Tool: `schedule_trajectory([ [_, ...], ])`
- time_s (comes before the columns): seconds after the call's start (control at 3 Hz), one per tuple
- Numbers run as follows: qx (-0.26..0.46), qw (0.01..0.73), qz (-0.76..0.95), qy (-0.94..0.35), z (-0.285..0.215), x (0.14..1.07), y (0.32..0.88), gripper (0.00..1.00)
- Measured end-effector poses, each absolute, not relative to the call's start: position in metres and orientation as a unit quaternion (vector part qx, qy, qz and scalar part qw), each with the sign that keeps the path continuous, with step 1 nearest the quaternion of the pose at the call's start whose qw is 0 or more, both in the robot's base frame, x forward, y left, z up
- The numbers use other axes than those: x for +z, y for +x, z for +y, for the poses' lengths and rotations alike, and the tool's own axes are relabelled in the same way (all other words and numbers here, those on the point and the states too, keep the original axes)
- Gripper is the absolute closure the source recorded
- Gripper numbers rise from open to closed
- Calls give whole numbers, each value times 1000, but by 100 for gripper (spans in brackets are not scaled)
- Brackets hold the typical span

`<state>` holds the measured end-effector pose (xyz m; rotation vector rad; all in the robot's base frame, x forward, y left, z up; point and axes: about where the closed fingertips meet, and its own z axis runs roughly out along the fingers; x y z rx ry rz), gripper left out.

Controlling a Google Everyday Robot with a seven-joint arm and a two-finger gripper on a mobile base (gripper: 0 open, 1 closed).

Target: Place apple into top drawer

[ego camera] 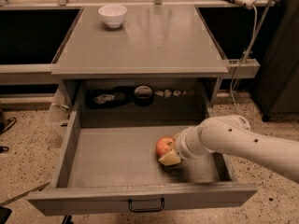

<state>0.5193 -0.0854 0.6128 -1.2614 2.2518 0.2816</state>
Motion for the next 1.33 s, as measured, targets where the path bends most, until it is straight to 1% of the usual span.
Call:
schedule_trajectory([
  [1.0,104,269,835,-468,-85,613,519,11],
  [1.33,104,269,835,-468,-85,613,519,0],
])
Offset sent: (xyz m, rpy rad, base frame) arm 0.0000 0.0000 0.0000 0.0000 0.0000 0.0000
